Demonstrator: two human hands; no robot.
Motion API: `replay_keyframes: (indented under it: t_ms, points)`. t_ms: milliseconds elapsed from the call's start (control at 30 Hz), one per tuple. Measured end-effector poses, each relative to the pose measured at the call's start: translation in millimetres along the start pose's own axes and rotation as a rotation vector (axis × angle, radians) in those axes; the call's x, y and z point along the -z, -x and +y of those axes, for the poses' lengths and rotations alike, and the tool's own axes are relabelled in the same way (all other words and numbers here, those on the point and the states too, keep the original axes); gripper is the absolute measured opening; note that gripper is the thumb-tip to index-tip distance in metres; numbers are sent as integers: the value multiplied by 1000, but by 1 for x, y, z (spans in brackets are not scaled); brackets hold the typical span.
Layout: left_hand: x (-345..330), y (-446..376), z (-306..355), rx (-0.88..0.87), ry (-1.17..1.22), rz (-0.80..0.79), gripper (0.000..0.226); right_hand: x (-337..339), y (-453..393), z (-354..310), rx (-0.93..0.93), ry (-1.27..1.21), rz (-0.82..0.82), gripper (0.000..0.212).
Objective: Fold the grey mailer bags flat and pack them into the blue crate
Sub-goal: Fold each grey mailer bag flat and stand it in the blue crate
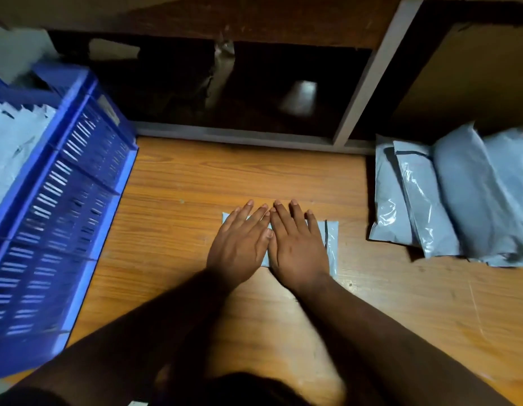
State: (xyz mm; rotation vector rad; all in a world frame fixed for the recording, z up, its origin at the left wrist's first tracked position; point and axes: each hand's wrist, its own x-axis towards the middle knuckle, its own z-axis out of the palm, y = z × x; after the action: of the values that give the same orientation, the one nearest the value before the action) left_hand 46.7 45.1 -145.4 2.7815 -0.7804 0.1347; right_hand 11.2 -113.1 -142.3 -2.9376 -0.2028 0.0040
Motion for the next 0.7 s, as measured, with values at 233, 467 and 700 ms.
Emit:
replay_keyframes:
  t_ms: [233,467,700]
  points:
    - [2,0,1,24,20,-47,53,1,2,0,-21,-41,-71,57]
    - [21,1,-9,119,208,-25,57,32,5,22,-24,-183,-28,56]
    - [12,5,-3,90,-8,-151,70,16,17,32,-120,-65,-5,58]
